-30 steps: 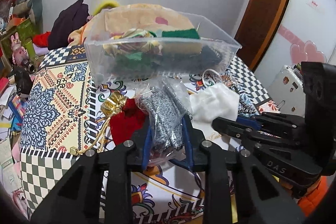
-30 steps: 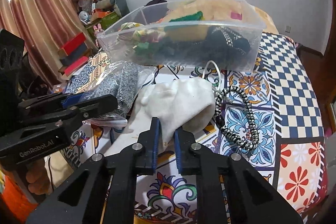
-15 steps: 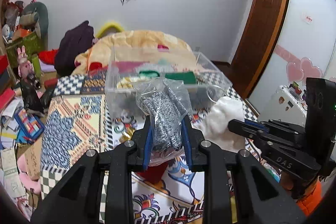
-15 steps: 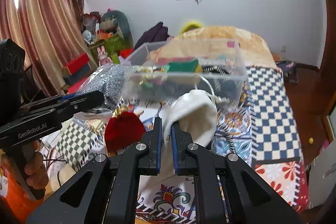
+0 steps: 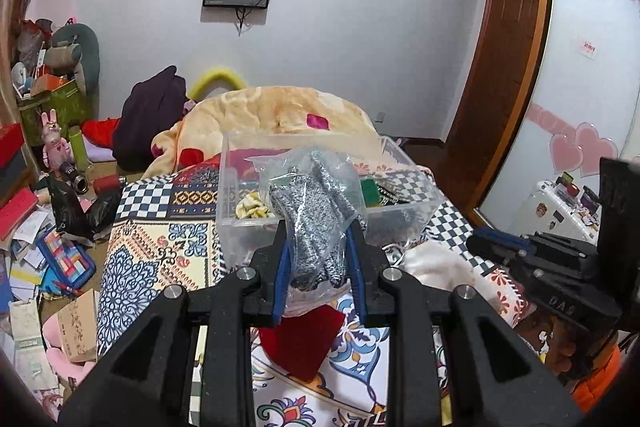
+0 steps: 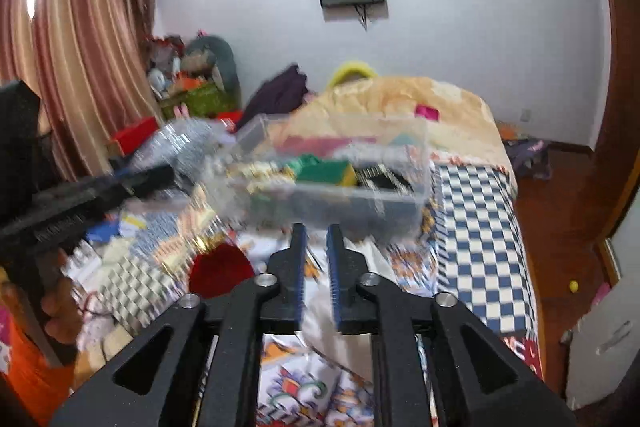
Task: Organize soft objects
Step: 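Grasp the silver-grey bag with the left tool while the right tool grasps the white cloth bag, then place the silver bag and white bag into the clear box, open both tools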
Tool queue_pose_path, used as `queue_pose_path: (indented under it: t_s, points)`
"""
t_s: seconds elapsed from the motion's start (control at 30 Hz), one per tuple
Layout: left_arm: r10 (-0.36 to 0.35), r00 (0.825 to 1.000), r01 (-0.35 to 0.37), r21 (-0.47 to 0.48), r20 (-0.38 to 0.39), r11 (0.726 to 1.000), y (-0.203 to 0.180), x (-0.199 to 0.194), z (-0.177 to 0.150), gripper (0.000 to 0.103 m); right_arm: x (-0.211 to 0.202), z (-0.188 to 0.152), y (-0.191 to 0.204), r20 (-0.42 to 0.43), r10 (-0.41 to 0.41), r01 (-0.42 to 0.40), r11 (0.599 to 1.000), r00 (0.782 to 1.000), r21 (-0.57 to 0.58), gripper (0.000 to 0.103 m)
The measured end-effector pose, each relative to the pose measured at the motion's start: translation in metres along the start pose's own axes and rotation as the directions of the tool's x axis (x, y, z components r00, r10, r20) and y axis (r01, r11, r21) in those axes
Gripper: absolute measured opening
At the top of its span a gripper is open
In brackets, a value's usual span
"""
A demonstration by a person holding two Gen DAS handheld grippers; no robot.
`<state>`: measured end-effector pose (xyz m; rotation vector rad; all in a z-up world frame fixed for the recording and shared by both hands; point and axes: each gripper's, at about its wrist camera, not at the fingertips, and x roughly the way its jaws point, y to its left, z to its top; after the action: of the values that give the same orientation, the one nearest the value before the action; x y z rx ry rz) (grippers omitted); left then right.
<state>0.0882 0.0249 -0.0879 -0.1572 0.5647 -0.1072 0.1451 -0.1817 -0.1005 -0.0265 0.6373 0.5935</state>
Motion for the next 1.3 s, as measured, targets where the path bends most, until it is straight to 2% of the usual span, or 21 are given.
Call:
queue_pose_path:
  t_s: [0.07, 0.17, 0.3, 0.4, 0.43, 0.53, 0.63, 0.93, 1.1, 1.3]
  points:
    - [-0.003, 1.0, 0.003, -0.006, -0.013, 1.0, 0.003, 0.001, -0.004, 0.026, 0.006, -0.008, -0.005, -0.027, -0.037, 0.037, 0.999, 0.999, -0.003, 0.042]
    - [0.004, 1.0, -0.005, -0.019, -0.03, 1.0, 0.008, 0.004, -0.009, 0.026, 0.016, -0.023, -0.013, -0.072, -0.085, 0.085, 0.996, 0.994, -0.001, 0.061]
    - [-0.009, 0.998, 0.006, -0.053, -0.059, 0.999, 0.015, 0.011, -0.014, 0.026, 0.035, -0.034, -0.02, -0.156, -0.064, 0.069, 0.997, 0.986, 0.027, 0.064]
    - [-0.004, 0.997, 0.0, -0.055, -0.071, 0.998, 0.016, 0.013, -0.018, 0.026, 0.044, -0.039, -0.019, -0.182, -0.052, 0.056, 0.998, 0.982, 0.018, 0.064]
    - [-0.004, 0.997, 0.0, -0.054, -0.073, 0.999, 0.016, 0.013, -0.019, 0.026, 0.045, -0.04, -0.018, -0.19, -0.054, 0.057, 0.998, 0.98, 0.01, 0.063]
    - [0.0, 0.997, -0.004, -0.051, -0.074, 0.999, 0.015, 0.013, -0.018, 0.026, 0.048, -0.043, -0.018, -0.212, -0.052, 0.053, 0.999, 0.976, 0.0, 0.033]
    - [0.002, 0.998, -0.005, -0.047, -0.068, 0.999, 0.014, 0.012, -0.016, 0.026, 0.04, -0.04, -0.02, -0.194, -0.038, 0.042, 0.999, 0.98, 0.018, 0.011]
    - [0.005, 1.0, -0.005, -0.032, -0.027, 0.999, 0.012, 0.011, 0.001, 0.026, -0.001, -0.013, -0.017, -0.018, -0.052, 0.052, 0.998, 0.999, 0.023, 0.01]
    - [0.02, 1.0, -0.02, -0.011, 0.019, 1.0, 0.01, 0.012, 0.02, 0.026, -0.018, 0.018, -0.012, 0.084, -0.047, 0.047, 0.999, 0.995, 0.007, 0.01]
    - [0.011, 0.998, -0.01, -0.026, 0.056, 1.0, 0.013, 0.021, 0.048, 0.026, -0.016, 0.05, -0.009, 0.168, -0.062, 0.063, 0.998, 0.984, -0.001, 0.01]
